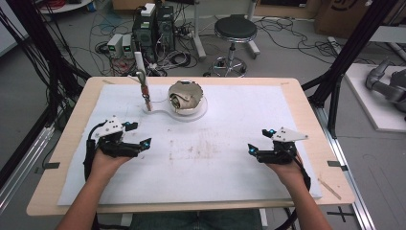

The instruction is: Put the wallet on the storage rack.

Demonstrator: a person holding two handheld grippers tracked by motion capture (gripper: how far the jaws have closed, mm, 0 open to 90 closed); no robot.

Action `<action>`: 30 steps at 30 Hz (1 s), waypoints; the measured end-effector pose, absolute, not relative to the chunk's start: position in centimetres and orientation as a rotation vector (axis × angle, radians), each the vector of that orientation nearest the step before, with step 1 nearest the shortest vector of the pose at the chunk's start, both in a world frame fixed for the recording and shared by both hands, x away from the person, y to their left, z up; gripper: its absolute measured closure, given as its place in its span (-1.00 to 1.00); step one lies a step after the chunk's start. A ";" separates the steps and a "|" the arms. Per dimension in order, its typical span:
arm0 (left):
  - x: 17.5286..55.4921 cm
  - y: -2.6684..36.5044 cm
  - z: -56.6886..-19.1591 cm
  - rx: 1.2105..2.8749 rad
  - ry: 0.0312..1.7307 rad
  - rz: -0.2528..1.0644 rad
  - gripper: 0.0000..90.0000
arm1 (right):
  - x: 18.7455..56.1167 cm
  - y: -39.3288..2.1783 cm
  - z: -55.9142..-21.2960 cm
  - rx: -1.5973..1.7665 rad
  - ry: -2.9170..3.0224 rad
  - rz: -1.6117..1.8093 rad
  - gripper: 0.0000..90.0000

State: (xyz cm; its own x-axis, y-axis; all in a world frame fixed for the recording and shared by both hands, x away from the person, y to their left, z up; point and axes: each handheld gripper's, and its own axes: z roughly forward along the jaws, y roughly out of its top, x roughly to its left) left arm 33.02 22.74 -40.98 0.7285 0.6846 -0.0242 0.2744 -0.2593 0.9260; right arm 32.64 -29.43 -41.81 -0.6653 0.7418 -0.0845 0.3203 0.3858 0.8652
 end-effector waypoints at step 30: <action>33.0 23.0 -41.5 1.856 0.757 0.464 -0.65 | 32.9 -29.8 -41.9 0.929 2.179 1.189 -0.54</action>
